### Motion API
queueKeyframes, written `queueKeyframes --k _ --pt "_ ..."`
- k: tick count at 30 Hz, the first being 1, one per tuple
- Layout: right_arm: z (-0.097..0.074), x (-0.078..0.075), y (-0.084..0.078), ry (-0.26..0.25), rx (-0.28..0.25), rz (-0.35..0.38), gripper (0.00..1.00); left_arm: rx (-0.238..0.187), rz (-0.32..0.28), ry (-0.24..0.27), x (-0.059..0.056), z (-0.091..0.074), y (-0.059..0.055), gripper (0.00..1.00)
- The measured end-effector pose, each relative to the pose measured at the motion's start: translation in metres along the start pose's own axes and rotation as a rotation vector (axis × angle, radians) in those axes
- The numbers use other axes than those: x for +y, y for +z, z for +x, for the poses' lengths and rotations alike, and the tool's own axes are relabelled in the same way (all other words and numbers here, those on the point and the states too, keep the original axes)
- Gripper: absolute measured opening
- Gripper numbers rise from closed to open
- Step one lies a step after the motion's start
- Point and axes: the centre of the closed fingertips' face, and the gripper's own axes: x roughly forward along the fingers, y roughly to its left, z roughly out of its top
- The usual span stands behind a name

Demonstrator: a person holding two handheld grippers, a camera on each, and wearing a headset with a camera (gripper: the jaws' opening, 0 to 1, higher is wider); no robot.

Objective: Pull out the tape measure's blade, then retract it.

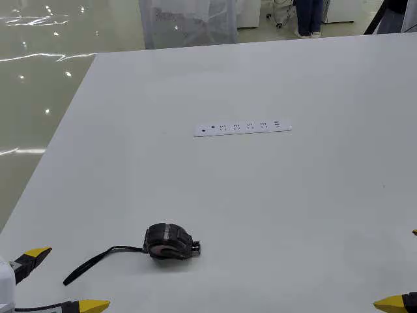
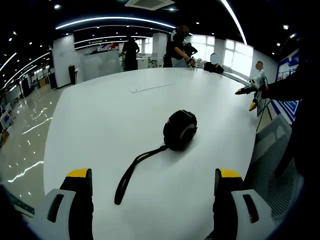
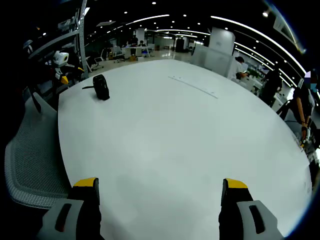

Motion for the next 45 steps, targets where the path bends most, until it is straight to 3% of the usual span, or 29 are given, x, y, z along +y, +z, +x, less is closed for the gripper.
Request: queueKeyframes --k 16,25,29,36,39,40,45 --pt "0.002 -0.001 0.001 0.005 -0.004 -0.019 0.99 -0.018 0.036 -0.009 -0.001 0.002 0.005 0.99" --pt "0.003 0.001 0.001 0.018 0.004 -0.036 0.99 0.003 0.081 -0.024 -0.004 0.003 0.003 0.99" --pt "0.005 0.002 0.002 0.031 0.004 -0.051 0.99 0.007 0.125 -0.042 -0.005 0.006 0.006 0.99" --pt "0.007 0.001 0.006 0.039 0.007 -0.061 0.99 0.023 0.147 -0.072 -0.007 0.011 0.009 0.99" --pt "0.008 0.002 0.008 0.049 0.003 -0.053 0.99 0.013 0.155 -0.100 -0.012 0.012 0.013 0.99" --pt "0.009 0.002 0.009 0.051 0.000 -0.055 0.99 0.030 0.135 -0.123 -0.015 0.014 0.011 0.99" --pt "0.013 0.005 0.015 0.062 -0.003 -0.061 0.99 0.052 0.171 -0.173 -0.021 0.021 0.010 0.99"
